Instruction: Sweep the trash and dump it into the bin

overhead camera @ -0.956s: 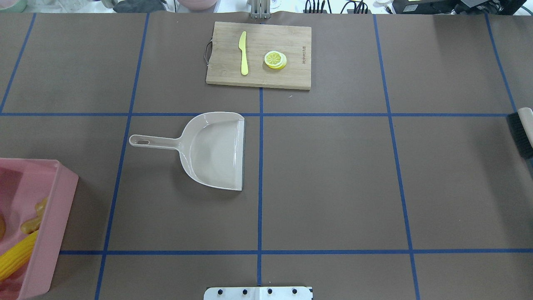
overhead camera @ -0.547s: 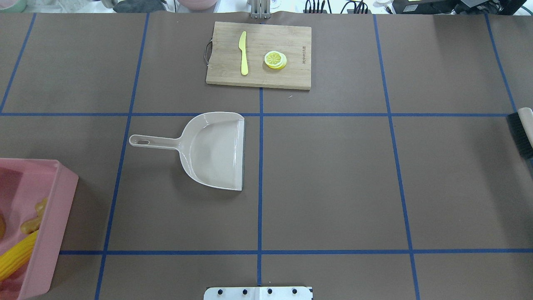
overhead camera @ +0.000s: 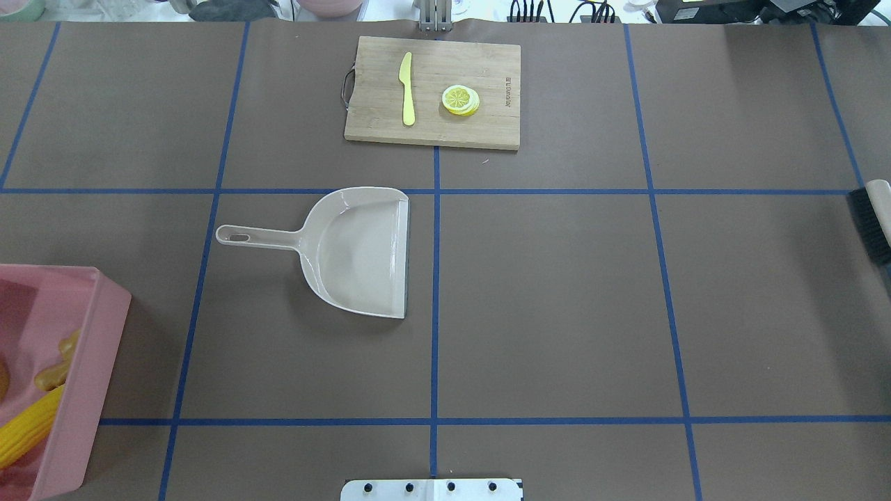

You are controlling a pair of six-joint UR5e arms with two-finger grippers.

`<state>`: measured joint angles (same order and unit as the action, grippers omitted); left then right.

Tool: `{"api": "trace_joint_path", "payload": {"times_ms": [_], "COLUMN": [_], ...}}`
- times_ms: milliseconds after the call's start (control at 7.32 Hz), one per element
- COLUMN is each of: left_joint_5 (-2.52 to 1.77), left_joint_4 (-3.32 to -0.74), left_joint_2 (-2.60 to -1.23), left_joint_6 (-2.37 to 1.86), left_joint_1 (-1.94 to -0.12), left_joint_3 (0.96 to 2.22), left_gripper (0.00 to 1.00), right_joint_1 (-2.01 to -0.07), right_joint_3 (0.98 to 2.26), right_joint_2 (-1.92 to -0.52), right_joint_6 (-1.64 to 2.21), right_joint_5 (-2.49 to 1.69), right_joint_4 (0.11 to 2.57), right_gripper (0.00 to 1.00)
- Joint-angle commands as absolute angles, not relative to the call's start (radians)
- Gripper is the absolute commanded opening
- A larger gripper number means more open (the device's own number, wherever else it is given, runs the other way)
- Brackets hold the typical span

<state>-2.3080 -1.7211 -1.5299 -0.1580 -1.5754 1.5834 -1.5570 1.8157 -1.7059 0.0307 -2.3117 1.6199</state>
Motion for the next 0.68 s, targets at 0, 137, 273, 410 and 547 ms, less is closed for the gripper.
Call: {"api": "trace_joint_path", "payload": {"times_ms": [0,137,273,410,547], "left_joint_5": [-2.309,-2.309,-2.309,-2.309,-2.309], "left_joint_4": [-1.721,-1.721,-1.721,-1.721,-1.721], "left_joint_2": [-1.529,-1.529,-1.528,-1.528,-1.528], "left_joint_6": [-0.158,-0.158,-0.158,-0.158,-0.158], "left_joint_1": [-1.575,-1.575,-1.575,-1.575,-1.575], "left_joint_3": [1.585,1.588,1.588,1.588,1.592], "left_gripper": [0.98,0.98,0.98,0.98,0.98], "right_joint_1": [-1.557,-1.557,-1.557,-1.557,-1.557], "right_joint_3": [1.816,1.818,1.819,1.819,1.819], "right_joint_2": [-1.706,-1.706,-1.706,-1.706,-1.706], "right_joint_6": [0.031,0.031,0.031,0.031,0.031], "right_joint_5": [-2.312,-2.313,-2.313,-2.313,-2.313], "right_joint_4": [1.620,1.620,1.621,1.621,1.621], "right_gripper": [1.00,1.00,1.00,1.00,1.00]}}
